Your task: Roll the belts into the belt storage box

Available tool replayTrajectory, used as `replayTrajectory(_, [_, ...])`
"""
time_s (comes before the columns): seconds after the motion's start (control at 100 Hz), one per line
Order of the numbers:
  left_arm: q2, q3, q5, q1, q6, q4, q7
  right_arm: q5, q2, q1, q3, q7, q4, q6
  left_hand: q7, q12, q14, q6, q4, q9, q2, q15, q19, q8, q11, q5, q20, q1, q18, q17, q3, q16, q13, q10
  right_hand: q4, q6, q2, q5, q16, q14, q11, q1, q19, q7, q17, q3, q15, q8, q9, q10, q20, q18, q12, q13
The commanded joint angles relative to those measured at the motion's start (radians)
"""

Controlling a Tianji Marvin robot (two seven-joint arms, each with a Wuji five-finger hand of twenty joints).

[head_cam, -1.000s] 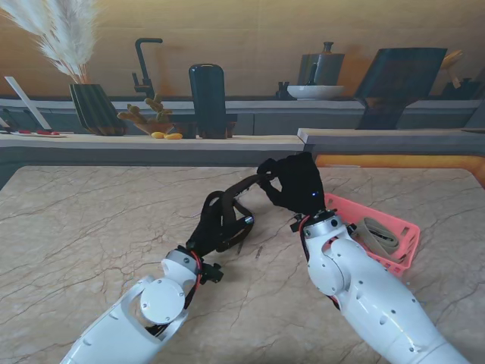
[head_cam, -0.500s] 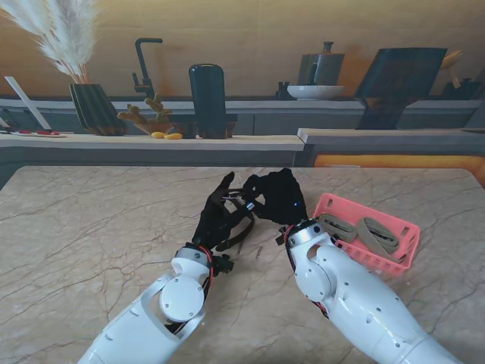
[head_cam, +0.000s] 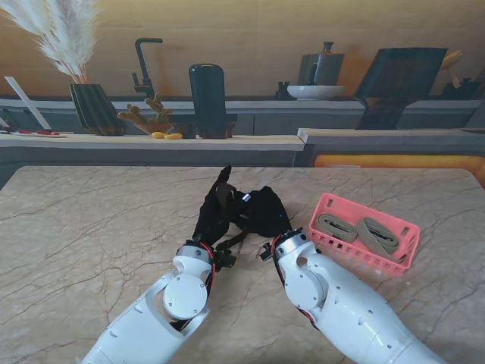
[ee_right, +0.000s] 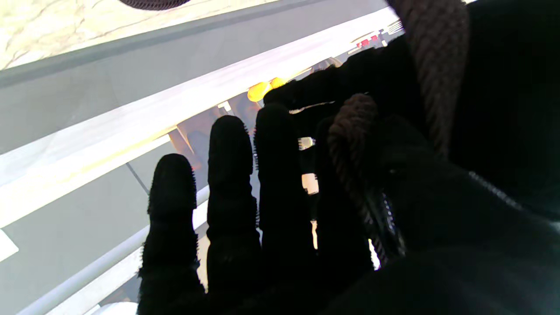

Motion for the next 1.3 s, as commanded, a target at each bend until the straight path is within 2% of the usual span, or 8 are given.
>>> replayTrajectory(0.0, [-0.010, 0.001, -0.006, 0.001, 0.011, -0.002, -0.003, -0.007, -0.018, -0.010, -0.013, 0.002, -0.008, -0.013, -0.003, 0.027, -0.042, -0.030, 0.037, 0.007, 0.086, 0.027, 0.045, 0.072, 0.070, -0.027, 0.025, 0.105, -0.026, 0.022, -0.008, 0.023, 0.044, -0.049, -0.005, -0.151, 0.038, 0.057, 0.015, -0.020, -0.007, 0.039, 0.020, 0.064, -0.007, 0.065, -0.001, 0.024, 0.018, -0.005, -0.015, 0.012, -0.004, 0.011])
replayTrajectory(0.13, [-0.012, 0.000, -0.040, 0.004, 0.029, -0.007, -0.015, 0.016, -0.025, -0.021, -0.009, 0.002, -0.016, -0.012, 0.141, 0.046, -0.046, -0.030, 0.046, 0.085, 0.158, 0.067, 0.117, 0.195, 0.183, -0.016, 0.059, 0.243, -0.008, 0.072, 0.016, 0.038, 0.134, -0.070, -0.005, -0.184, 0.054, 0.037, 0.019, -0.024, -0.012, 0.030, 0.019, 0.063, 0.000, 0.047, -0.004, 0.031, 0.018, -0.015, -0.010, 0.009, -0.003, 0.020])
replayTrajectory(0.36, [-0.020, -0.008, -0.117, 0.018, 0.023, -0.026, -0.022, 0.093, -0.028, -0.062, 0.029, 0.059, -0.071, 0.045, 0.914, 0.143, 0.034, -0.072, -0.006, 0.533, 0.172, 0.342, 0.405, 0.284, 0.377, 0.136, 0.181, 0.589, 0.115, 0.317, -0.084, 0.163, 0.525, -0.054, 0.004, -0.149, -0.037, 0.056, 0.041, -0.017, 0.034, -0.050, 0.010, 0.087, 0.021, 0.050, 0.003, 0.052, 0.054, 0.013, 0.007, 0.018, 0.034, 0.074])
replayTrajectory(0.49, [-0.021, -0.012, -0.119, 0.023, 0.011, -0.034, -0.013, 0.123, -0.025, -0.082, 0.049, 0.100, -0.101, 0.124, 1.028, 0.197, 0.035, -0.075, 0.001, 0.634, 0.164, 0.437, 0.507, 0.340, 0.478, 0.153, 0.205, 0.591, 0.149, 0.458, -0.035, 0.194, 0.673, -0.044, 0.011, -0.071, -0.071, 0.098, 0.065, 0.017, 0.073, -0.135, 0.011, 0.065, 0.038, 0.053, 0.031, 0.084, 0.069, 0.069, 0.021, 0.038, 0.064, 0.101])
replayTrajectory(0.62, [-0.016, -0.018, -0.122, 0.032, -0.001, -0.044, -0.022, 0.117, -0.013, -0.092, 0.062, 0.143, -0.123, 0.217, 1.045, 0.265, 0.035, -0.076, 0.000, 0.646, 0.164, 0.491, 0.559, 0.368, 0.558, 0.152, 0.200, 0.590, 0.177, 0.534, -0.027, 0.214, 0.750, -0.040, 0.135, 0.043, -0.037, 0.185, 0.091, 0.080, 0.125, -0.264, 0.034, -0.122, 0.033, 0.001, 0.069, 0.360, 0.059, 0.128, 0.041, 0.071, 0.113, 0.094])
replayTrajectory(0.71, [-0.013, -0.023, -0.127, 0.038, -0.003, -0.054, -0.029, 0.091, 0.003, -0.101, 0.075, 0.186, -0.143, 0.268, 1.042, 0.320, 0.023, -0.088, 0.002, 0.636, 0.171, 0.524, 0.580, 0.372, 0.609, 0.145, 0.195, 0.590, 0.179, 0.545, -0.034, 0.237, 0.764, -0.056, 0.142, 0.093, -0.038, 0.140, 0.101, 0.111, 0.147, -0.279, 0.039, -0.158, 0.012, -0.079, 0.073, 0.433, 0.001, 0.163, 0.050, 0.090, 0.138, 0.053])
replayTrajectory(1.13, [0.013, -0.040, -0.096, 0.032, 0.027, -0.051, -0.091, 0.050, 0.068, -0.256, 0.280, 0.340, -0.334, 0.180, 1.078, 0.604, -0.083, -0.073, 0.038, 0.746, 0.041, 0.983, 1.036, 0.397, 0.827, 0.146, 0.253, 0.463, 0.214, 0.808, -0.066, 0.482, 1.075, -0.128, 0.154, 0.079, -0.060, -0.006, 0.099, 0.054, 0.038, -0.222, -0.064, -0.309, -0.011, -0.046, -0.046, 0.478, -0.153, 0.129, 0.092, 0.019, 0.113, -0.031])
replayTrajectory(1.29, [0.017, -0.025, 0.002, 0.002, 0.015, -0.002, -0.074, 0.065, 0.081, -0.337, 0.373, 0.392, -0.428, 0.126, 1.059, 0.644, -0.127, -0.044, 0.029, 0.817, -0.222, 1.193, 1.231, 0.433, 0.928, 0.154, 0.215, 0.161, 0.198, 0.932, 0.387, 0.504, 1.139, -0.158, 0.143, 0.071, -0.053, -0.020, 0.101, 0.035, 0.009, -0.235, -0.111, -0.319, 0.002, -0.014, -0.081, 0.480, -0.156, 0.112, 0.117, 0.007, 0.113, -0.025])
